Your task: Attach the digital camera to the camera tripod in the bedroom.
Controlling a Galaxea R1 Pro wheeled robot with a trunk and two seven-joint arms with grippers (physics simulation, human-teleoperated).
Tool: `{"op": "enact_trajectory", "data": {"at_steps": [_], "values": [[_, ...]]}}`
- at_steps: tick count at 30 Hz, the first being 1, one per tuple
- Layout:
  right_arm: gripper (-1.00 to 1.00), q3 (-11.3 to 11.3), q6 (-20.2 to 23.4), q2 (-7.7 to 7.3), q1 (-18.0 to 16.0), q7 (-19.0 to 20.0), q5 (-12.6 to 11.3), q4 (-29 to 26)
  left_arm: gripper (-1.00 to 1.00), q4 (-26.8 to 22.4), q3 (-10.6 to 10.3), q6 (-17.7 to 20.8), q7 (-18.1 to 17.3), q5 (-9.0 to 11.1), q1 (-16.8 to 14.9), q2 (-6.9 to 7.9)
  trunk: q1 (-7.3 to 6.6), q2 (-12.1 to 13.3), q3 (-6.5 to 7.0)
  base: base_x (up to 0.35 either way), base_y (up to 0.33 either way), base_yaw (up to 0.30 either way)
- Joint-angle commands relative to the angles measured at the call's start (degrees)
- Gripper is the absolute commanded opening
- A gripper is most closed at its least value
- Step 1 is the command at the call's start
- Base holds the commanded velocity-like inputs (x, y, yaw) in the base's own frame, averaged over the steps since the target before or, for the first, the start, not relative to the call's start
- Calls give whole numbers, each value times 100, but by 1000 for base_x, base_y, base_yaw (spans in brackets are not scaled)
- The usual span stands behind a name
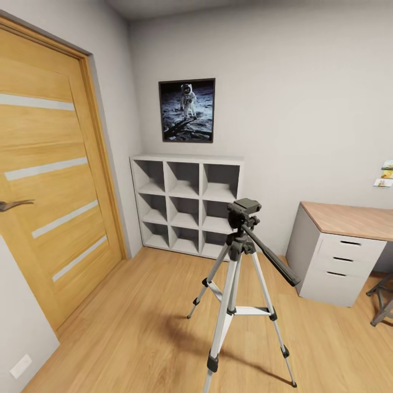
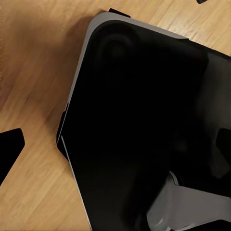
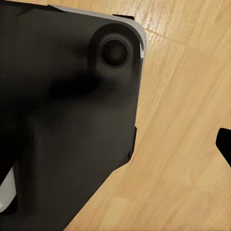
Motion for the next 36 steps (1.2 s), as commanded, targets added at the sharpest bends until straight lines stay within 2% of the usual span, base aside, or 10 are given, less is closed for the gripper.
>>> {"op": "enact_trajectory", "data": {"at_steps": [1, 7, 8, 11, 15, 17, 21, 27, 30, 36], "values": [[100, 0, -12, 0, -1, -1, 52, -1, 100, -11, 10, -3, 6, 17, 3, -1, 1, -4, -6, 0, 0, 0], [100, 8, 32, -25, -1, 16, 102, -120, 100, -11, 3, 3, -2, 26, 4, 1, 1, -4, -6, 0, 0, 0], [100, 71, 58, -22, -1, 64, 371, -909, 100, -11, 2, 3, -3, 26, 3, 0, 1, -4, -6, 0, 0, 0], [100, 84, 157, 2, -1, 78, 472, -1830, 100, -11, 2, 3, -3, 26, 2, -5, 1, -4, -6, 0, 0, 0], [100, 63, 1152, 22, -1, 118, 474, -3473, 100, -11, 2, 3, -3, 26, 2, -7, 1, -4, -6, 0, 0, 0], [100, 50, 1645, 32, -1, 168, 454, -4056, 100, -11, 2, 3, -3, 26, 3, -8, 1, -4, -6, 0, 0, 0], [100, 34, 2948, 58, -1, 400, 250, -5794, 100, -11, 2, 3, -3, 24, 4, -8, 1, -4, -6, 0, 0, 0], [100, 0, 3968, 43, -1, 513, -21, -7885, 100, -11, 2, -1, -3, 20, 4, -8, 1, -4, -6, 0, 0, 0], [100, -26, 4126, 43, -10, 529, -56, -8488, 100, -11, 2, 0, -3, 19, 3, -8, 1, -4, -6, 0, 0, 0], [100, 18, 4239, 60, -210, 611, -78, -8929, 100, -11, 2, 2, -3, 19, 2, -3, 1, -4, -6, 0, 0, 0]]}}
